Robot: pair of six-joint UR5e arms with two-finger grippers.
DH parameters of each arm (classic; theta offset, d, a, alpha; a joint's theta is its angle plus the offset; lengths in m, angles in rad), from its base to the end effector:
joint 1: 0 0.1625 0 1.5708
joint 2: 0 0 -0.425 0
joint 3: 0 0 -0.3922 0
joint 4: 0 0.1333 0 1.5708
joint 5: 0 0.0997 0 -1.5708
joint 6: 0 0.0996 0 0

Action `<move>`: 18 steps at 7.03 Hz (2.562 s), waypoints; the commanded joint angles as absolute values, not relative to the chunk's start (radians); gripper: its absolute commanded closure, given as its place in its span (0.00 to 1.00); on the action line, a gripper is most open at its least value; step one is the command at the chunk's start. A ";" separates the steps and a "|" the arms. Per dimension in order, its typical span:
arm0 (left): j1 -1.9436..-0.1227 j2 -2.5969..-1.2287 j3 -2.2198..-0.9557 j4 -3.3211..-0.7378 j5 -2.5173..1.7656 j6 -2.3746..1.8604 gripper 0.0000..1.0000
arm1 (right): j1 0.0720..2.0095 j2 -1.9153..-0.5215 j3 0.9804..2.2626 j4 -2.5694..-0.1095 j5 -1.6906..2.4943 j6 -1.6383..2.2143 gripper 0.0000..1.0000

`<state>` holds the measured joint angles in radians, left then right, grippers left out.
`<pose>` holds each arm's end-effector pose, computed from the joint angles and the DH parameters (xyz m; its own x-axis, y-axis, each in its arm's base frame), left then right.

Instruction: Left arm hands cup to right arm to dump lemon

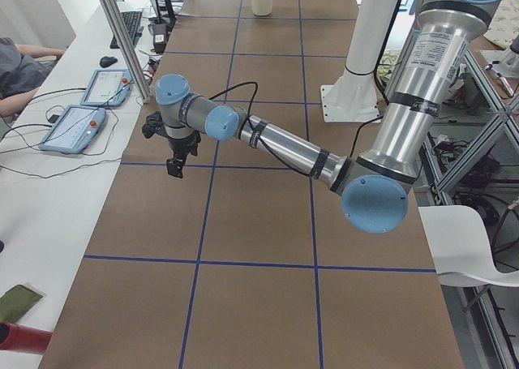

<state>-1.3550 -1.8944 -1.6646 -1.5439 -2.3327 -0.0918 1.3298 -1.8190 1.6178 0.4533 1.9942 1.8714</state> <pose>0.0683 -0.6129 0.4351 0.6659 0.3271 -0.6705 -0.1375 0.9372 0.3205 0.0079 -0.3551 0.5337 -0.2909 -0.0525 0.9553 -0.7373 0.6486 -0.1888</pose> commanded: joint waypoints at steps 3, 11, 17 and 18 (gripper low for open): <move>-1.355 -1.936 -1.666 -1.551 -2.356 -0.151 0.00 | 1.309 -1.709 1.743 0.027 2.020 1.238 1.00; -1.195 -2.114 -1.677 -1.607 -2.364 -0.691 0.00 | 0.729 -1.289 1.721 -0.561 1.289 0.698 1.00; -0.982 -2.304 -1.625 -1.812 -2.259 -1.314 0.00 | 0.598 -0.824 1.354 -0.859 1.020 0.703 1.00; -0.959 -2.337 -1.603 -1.821 -2.206 -1.384 0.00 | 0.582 -0.804 1.342 -0.865 0.994 0.709 1.00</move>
